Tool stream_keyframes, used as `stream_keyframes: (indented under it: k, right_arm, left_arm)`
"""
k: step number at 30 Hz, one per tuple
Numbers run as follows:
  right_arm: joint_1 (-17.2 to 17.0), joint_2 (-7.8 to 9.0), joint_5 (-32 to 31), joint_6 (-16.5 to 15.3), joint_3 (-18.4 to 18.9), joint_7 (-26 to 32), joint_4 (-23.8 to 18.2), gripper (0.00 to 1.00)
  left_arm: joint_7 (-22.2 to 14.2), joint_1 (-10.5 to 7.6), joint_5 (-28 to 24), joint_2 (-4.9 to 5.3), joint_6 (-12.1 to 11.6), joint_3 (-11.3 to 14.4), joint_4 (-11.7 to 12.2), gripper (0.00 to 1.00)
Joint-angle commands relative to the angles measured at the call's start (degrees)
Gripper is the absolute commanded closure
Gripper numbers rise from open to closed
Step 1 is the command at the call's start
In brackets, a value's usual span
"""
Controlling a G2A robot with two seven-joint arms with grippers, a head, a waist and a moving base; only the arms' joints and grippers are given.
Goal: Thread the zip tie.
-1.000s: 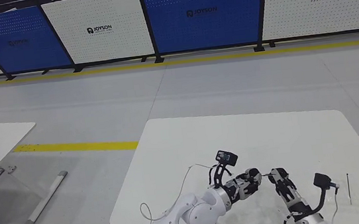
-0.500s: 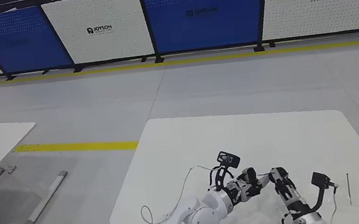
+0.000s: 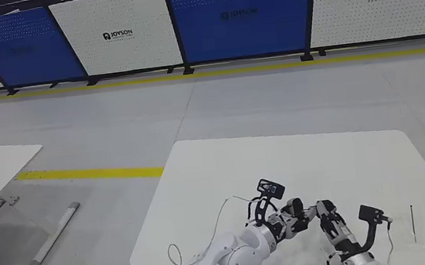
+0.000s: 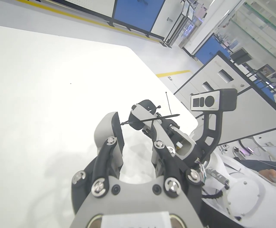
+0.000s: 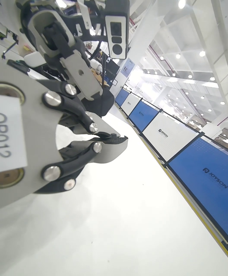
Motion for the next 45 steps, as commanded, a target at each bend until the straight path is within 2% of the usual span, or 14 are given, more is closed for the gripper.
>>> stream_keyframes:
  k: [1,6,10,15,19,27,35,45]
  right_arm:
    - [0.0,-0.02,-0.5,-0.2,-0.1,0.2,0.0,1.0]
    - [-0.2,-0.13,-0.7,-1.0,0.0,0.2,0.0,1.0]
    - [-0.5,-0.19,0.9,-2.2,0.6,0.3,-0.3,1.0]
    - [-0.8,-0.24,3.4,-3.6,1.6,0.9,-0.4,1.0]
    - [-0.7,-0.27,3.4,-4.0,1.9,1.7,-0.3,1.0]
    - [-1.0,-0.2,0.6,-6.0,2.1,2.2,-0.1,1.0]
    - [-1.3,-0.29,-1.1,-5.7,2.2,1.9,-0.1,1.0]
    - [-1.6,-0.41,-4.5,-5.9,1.9,0.9,-0.2,1.0]
  left_arm:
    - [0.3,0.15,-0.3,-0.01,0.1,-0.2,-0.1,0.74]
    - [0.8,0.28,-0.7,-0.07,0.7,-0.6,0.1,0.88]
    - [0.9,0.25,-0.8,-0.15,1.0,-0.6,0.1,0.94]
    - [0.1,0.14,-0.8,-0.19,0.3,-0.4,0.2,0.9]
    - [0.3,0.1,-1.3,-0.22,0.1,-0.7,0.3,0.94]
    - [0.6,0.45,-2.0,-0.17,0.1,-1.4,0.3,0.9]
    - [0.5,0.53,-2.3,-0.21,0.0,-1.6,0.3,0.89]
    - [1.5,0.59,-2.2,-0.44,2.4,-1.7,0.4,0.86]
